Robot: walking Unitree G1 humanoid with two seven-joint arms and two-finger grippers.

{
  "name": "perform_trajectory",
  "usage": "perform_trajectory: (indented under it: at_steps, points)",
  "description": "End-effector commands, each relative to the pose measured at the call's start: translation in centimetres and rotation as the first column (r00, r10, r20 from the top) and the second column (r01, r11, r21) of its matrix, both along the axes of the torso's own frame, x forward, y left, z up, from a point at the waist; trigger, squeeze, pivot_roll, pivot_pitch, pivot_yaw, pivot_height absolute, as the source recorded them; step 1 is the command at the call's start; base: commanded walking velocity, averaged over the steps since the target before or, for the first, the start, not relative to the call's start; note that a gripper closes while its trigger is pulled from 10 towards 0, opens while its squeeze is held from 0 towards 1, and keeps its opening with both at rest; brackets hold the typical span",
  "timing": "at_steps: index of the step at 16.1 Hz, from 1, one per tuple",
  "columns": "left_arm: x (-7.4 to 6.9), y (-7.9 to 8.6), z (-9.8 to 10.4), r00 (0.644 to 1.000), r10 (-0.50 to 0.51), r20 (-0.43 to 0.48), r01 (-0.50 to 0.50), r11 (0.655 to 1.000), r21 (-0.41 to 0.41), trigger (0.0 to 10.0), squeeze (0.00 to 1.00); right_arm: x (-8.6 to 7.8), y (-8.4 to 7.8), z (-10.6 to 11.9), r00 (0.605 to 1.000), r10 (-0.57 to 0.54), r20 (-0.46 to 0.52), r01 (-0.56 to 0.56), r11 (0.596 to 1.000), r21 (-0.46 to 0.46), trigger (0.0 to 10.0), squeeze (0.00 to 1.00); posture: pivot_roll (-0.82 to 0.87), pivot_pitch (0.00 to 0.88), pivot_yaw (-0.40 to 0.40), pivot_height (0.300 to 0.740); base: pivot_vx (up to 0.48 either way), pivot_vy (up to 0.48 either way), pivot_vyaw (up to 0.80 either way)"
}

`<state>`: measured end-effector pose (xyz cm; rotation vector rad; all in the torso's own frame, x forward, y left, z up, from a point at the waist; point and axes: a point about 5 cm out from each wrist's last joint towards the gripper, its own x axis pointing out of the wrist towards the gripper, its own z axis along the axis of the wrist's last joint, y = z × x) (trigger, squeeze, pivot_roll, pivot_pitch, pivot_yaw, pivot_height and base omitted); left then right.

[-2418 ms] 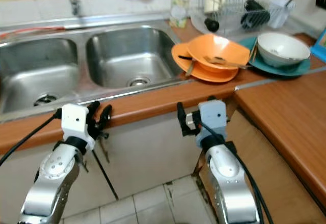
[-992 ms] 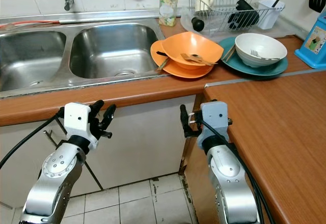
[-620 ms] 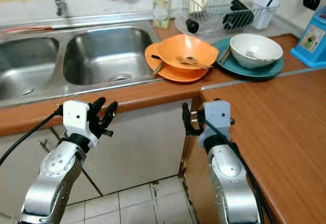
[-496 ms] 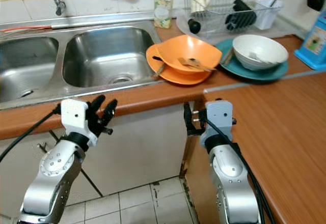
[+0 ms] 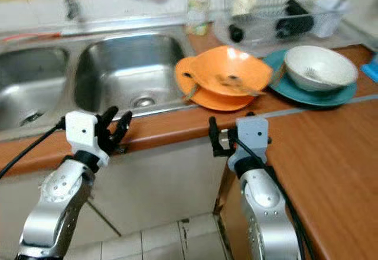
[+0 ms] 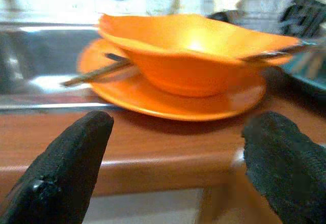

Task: Kitchen organization

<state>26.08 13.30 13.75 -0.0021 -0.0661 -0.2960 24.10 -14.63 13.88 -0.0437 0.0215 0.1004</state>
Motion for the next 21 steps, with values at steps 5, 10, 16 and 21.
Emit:
perform_trajectory:
  at_steps: [5, 10, 16, 21]
  points:
    - [-0.15, -0.01, -0.24, 1.0, -0.015, -0.004, 0.015, 1.0, -0.007, 10.0, 0.0, -0.22, -0.23, 0.53, 1.0, -0.013, 0.025, 0.013, 1.0, -0.004, 10.0, 0.0, -0.12, 0.0, 0.042, 0.74, 0.298, 0.0, 0.0]
    - [-0.2, -0.12, -0.37, 1.0, -0.02, -0.006, 0.02, 1.0, -0.011, 10.0, 0.0, -0.27, -0.35, 0.42, 1.0, -0.015, 0.018, 0.015, 1.0, -0.013, 10.0, 0.0, -0.12, 0.0, 0.036, 0.74, 0.267, 0.0, 0.0]
    - [-0.43, -0.17, -0.52, 1.0, -0.027, -0.011, 0.027, 1.0, 0.006, 10.0, 0.0, -0.37, -0.36, 0.29, 1.0, -0.011, 0.006, 0.011, 1.0, -0.016, 10.0, 0.0, -0.12, 0.0, 0.032, 0.74, 0.123, 0.0, 0.0]
    - [-0.52, -0.38, -0.39, 0.999, -0.048, 0.002, 0.048, 0.999, 0.012, 10.0, 0.0, -0.71, -0.49, 0.2, 1.0, -0.012, 0.007, 0.012, 1.0, -0.019, 10.0, 0.0, -0.12, 0.0, 0.037, 0.74, 0.0, 0.0, 0.0]
